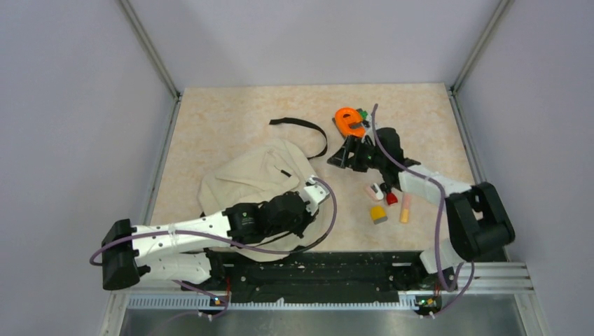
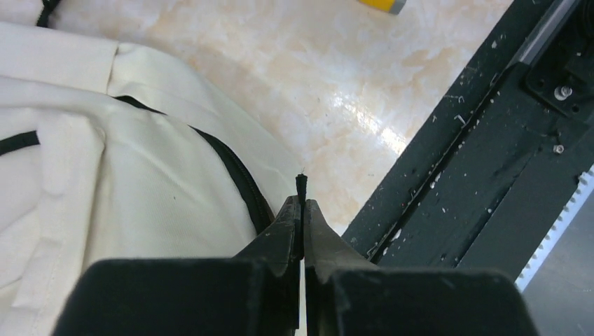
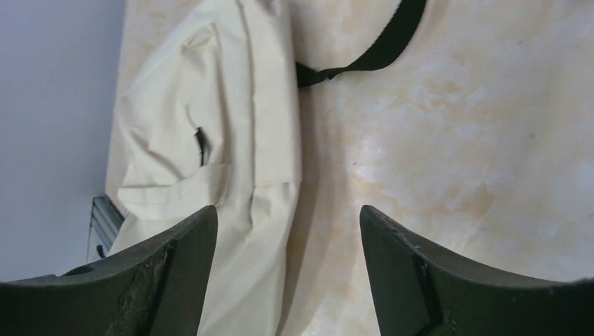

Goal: Pack the student bag
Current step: Zip the student bag at the center of the board.

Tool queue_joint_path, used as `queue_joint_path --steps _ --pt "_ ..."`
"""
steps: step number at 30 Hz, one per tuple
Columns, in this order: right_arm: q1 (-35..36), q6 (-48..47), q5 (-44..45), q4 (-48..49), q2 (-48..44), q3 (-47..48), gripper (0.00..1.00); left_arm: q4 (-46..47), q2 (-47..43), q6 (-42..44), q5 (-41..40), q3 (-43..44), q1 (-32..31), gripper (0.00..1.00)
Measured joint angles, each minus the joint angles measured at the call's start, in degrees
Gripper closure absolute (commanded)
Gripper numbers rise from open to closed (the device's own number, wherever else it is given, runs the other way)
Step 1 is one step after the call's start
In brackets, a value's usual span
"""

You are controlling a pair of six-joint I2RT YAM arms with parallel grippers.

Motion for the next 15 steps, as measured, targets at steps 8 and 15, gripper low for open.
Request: queue_joint_path --steps 8,15 --pt "2.1 5.5 -3.3 5.0 -17.2 -18.3 0.25 0.4 -0.5 0.5 -2.4 1.0 0.1 1.00" --pt "12.2 17.0 1.2 5.9 -27.5 -26.0 0.26 0.0 -0.5 1.4 -1.9 1.2 0.2 1.00"
